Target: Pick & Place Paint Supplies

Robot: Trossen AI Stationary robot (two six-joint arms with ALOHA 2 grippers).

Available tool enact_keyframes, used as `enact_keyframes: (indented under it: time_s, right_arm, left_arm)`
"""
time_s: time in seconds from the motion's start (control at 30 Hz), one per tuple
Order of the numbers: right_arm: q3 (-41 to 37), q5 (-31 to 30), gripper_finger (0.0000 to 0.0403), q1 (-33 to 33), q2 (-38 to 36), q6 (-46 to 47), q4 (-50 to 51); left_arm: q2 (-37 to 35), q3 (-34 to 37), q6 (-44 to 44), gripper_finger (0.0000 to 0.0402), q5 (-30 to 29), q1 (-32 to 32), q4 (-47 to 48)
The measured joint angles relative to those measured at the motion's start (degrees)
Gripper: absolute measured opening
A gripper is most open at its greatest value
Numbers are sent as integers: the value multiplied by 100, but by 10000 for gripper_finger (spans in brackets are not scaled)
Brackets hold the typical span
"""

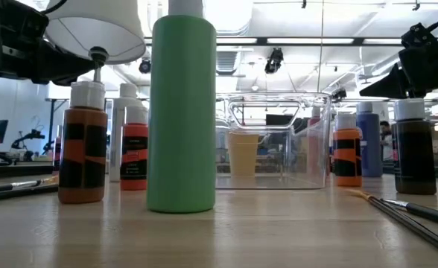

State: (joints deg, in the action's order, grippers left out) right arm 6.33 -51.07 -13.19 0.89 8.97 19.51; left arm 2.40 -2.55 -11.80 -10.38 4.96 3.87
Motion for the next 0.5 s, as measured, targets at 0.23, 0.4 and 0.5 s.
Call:
enact_keyframes:
  time_s: [0.23,0.4,0.5]
  right_arm:
    - [0,0,8,0,0,-334,-97]
    - [0,49,8,18,13,-147,-1488]
    - [0,130,8,18,7,-584,-3074]
  left_arm:
    - [0,-2,-1,23,1,1,-1]
    - [0,0,1,23,1,0,1]
    - [1,0,0,23,1,1,-1]
